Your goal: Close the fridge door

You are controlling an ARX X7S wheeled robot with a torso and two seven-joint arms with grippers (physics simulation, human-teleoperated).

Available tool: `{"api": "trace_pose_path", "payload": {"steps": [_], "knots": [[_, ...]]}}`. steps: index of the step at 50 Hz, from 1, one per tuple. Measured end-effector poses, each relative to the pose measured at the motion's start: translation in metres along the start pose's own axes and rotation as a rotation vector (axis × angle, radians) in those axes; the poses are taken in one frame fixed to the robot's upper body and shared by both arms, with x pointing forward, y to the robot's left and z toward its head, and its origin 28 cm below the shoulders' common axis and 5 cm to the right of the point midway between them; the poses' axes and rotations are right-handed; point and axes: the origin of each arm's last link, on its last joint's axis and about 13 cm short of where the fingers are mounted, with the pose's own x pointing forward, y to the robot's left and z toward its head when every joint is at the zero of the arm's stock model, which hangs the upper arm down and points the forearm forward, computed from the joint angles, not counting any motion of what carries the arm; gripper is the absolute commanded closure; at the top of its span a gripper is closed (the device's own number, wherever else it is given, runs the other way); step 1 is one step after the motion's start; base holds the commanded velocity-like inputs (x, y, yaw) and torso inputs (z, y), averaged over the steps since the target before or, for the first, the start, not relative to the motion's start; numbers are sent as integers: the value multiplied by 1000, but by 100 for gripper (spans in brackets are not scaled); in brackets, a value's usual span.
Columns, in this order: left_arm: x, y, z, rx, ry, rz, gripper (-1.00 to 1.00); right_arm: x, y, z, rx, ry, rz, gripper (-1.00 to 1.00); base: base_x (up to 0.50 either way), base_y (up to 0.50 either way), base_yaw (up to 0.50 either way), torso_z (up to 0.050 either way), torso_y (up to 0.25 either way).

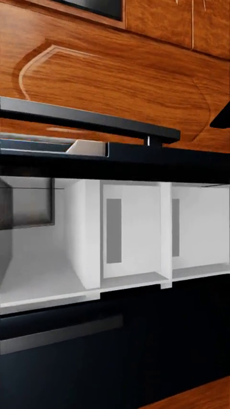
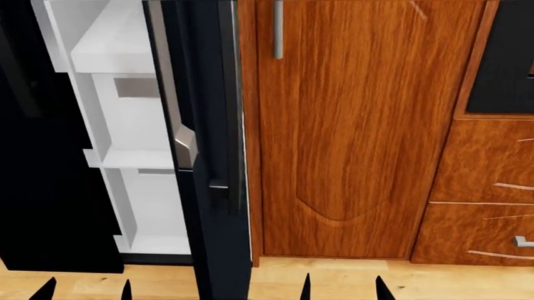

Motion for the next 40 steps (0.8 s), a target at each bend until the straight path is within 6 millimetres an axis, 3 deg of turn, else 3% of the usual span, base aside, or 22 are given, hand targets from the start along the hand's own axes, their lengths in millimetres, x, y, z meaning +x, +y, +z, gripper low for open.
{"api": "trace_pose_path", "payload": {"steps": [40], "knots": [[0, 0, 1, -4, -5, 0, -100, 1, 0, 1, 6, -1, -2, -100, 0, -500, 0, 0, 0]]}}
